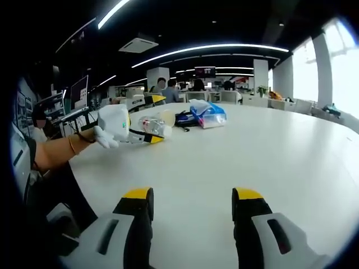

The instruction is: Arrange the tabletop items into an orderly group along one side of the table until the central work area is clear of visible clutter.

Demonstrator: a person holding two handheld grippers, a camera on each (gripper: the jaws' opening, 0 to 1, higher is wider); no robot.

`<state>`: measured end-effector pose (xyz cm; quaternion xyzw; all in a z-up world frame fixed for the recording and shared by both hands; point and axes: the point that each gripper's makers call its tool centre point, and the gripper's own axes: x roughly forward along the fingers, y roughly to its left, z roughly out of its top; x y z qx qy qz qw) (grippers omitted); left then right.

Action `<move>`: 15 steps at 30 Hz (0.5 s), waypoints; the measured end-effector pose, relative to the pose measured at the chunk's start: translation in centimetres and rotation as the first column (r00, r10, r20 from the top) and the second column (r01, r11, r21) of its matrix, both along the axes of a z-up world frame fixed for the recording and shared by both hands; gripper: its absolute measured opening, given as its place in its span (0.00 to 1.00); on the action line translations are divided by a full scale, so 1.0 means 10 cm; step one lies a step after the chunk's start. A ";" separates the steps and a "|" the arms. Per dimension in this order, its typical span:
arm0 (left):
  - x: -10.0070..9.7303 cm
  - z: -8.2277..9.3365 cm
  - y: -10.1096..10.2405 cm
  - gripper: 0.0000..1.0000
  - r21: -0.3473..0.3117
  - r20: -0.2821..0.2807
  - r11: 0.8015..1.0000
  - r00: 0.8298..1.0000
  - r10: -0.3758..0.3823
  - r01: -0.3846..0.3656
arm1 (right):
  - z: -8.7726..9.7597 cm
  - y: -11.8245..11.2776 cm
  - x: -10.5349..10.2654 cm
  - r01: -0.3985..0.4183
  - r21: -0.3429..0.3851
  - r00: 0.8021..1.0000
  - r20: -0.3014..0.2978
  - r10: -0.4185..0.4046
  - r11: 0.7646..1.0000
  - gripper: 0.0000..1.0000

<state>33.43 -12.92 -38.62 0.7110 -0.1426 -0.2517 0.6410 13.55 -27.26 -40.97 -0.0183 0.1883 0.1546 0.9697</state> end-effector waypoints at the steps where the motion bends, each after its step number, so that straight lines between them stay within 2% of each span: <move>1: -0.01 0.00 -0.01 0.68 0.014 0.012 1.000 1.000 -0.005 0.005 | 0.01 -0.01 0.00 0.002 0.001 1.000 0.002 -0.002 1.000 0.54; 8: -0.02 -0.06 -0.06 0.58 0.098 0.026 0.995 0.999 -0.021 0.018 | 0.04 -0.03 -0.01 0.014 0.004 1.000 0.012 -0.014 1.000 0.53; 11: -0.02 -0.16 -0.07 0.49 0.140 0.002 0.990 1.000 -0.017 0.016 | 0.04 -0.03 -0.02 0.014 0.002 1.000 0.011 -0.014 1.000 0.53; 15: -0.02 -0.19 -0.06 0.42 0.163 -0.010 0.987 1.000 -0.008 0.010 | 0.04 -0.03 -0.03 0.017 0.002 1.000 0.010 -0.017 1.000 0.53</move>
